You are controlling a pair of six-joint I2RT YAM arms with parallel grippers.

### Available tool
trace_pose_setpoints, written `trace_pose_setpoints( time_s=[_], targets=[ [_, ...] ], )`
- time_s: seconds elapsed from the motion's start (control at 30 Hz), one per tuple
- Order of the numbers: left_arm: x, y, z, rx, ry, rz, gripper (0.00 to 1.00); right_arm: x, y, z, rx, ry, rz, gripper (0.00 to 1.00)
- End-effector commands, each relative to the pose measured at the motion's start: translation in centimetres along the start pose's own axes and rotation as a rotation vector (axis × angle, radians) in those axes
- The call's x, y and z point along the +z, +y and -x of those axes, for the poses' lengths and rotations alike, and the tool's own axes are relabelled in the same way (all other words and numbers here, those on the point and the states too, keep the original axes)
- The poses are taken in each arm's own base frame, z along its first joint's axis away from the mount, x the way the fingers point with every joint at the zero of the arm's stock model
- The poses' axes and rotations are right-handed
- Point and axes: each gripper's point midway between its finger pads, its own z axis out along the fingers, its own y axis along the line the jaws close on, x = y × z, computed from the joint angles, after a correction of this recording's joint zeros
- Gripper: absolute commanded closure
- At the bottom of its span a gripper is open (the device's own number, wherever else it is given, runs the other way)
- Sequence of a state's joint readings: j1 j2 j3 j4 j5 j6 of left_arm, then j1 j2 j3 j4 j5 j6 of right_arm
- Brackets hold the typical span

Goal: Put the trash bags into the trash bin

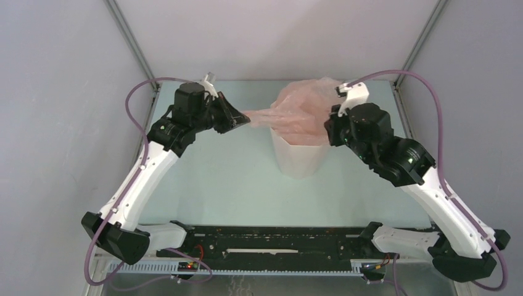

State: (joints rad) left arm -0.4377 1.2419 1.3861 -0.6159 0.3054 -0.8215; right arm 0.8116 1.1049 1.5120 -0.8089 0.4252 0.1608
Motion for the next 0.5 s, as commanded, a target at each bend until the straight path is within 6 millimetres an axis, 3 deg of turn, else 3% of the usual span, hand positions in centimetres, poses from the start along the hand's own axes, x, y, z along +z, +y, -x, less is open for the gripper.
trace_pose_setpoints(
  time_s=[0.0, 0.1, 0.3, 0.47],
  targets=[
    [-0.8, 1.0, 0.7, -0.009, -0.040, 0.041, 1.00, 1.1, -1.0, -1.5, 0.161, 0.035, 0.001, 0.87],
    [-0.6, 1.6, 0.5, -0.012, -0.037, 0.060, 1.00, 1.0, -1.6, -2.1, 0.217, 0.067, 0.005, 0.91],
    [-0.5, 2.6, 0.1, -0.011, -0.030, 0.090, 1.00, -1.6, -2.0, -1.4, 0.253, 0.033, 0.049, 0.95],
    [-0.8, 2.9, 0.2, -0.009, -0.050, 0.106, 1.00, -3.0, -2.3, -2.3, 0.296, 0.031, 0.072, 1.00]
  ],
)
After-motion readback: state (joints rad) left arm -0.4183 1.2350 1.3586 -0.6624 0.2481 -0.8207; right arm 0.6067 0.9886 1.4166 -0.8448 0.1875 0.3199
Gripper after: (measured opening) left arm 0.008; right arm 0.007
